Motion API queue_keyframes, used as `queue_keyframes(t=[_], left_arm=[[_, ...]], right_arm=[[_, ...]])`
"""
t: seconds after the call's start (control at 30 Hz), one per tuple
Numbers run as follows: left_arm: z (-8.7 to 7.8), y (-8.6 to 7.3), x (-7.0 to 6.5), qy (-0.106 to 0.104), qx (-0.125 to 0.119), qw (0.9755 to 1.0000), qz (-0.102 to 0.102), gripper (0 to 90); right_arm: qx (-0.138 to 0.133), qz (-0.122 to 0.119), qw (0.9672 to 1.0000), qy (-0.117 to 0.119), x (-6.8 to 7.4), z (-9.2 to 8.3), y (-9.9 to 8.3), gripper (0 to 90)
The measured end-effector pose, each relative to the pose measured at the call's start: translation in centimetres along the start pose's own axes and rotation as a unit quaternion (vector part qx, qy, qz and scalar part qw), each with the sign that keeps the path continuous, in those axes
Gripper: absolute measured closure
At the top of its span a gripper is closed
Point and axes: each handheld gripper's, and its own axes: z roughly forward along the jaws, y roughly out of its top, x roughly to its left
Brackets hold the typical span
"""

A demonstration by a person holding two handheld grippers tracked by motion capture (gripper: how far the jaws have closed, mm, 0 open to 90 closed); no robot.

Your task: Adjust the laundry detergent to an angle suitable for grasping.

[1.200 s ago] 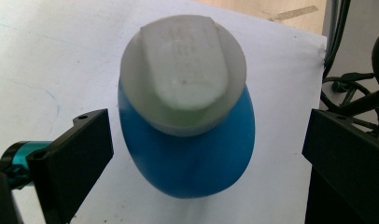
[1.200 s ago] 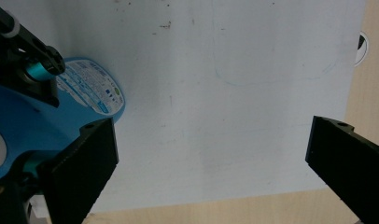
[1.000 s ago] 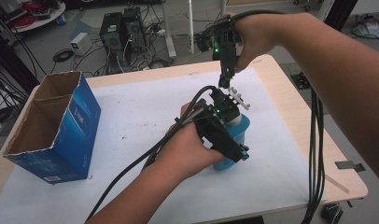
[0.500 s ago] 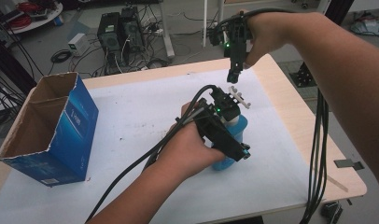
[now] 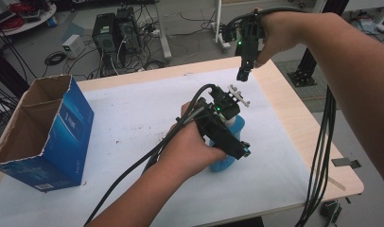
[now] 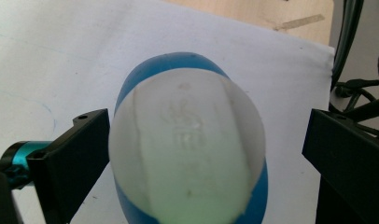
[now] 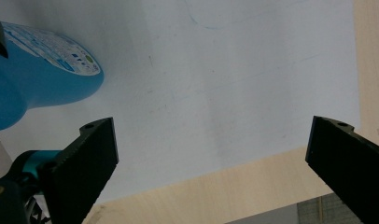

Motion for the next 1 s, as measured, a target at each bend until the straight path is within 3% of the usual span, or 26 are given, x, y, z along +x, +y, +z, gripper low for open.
queue_keyframes(t=[0.47,0.53,1.0], left_arm=[[0.7,-0.1,0.3,0.011,0.008,0.9999,0.002,3.9],[0.8,-0.1,0.3,0.009,0.005,0.9999,0.001,10.0],[1.0,0.1,0.1,0.017,0.005,0.9998,0.002,19.9]], right_arm=[[-0.006,-0.002,1.0,-0.001,0.0,0.0,0.1,1.6],[-0.005,-0.002,1.0,-0.002,0.0,0.0,0.1,1.6],[-0.004,-0.004,1.0,-0.002,0.1,0.1,0.2,1.6]])
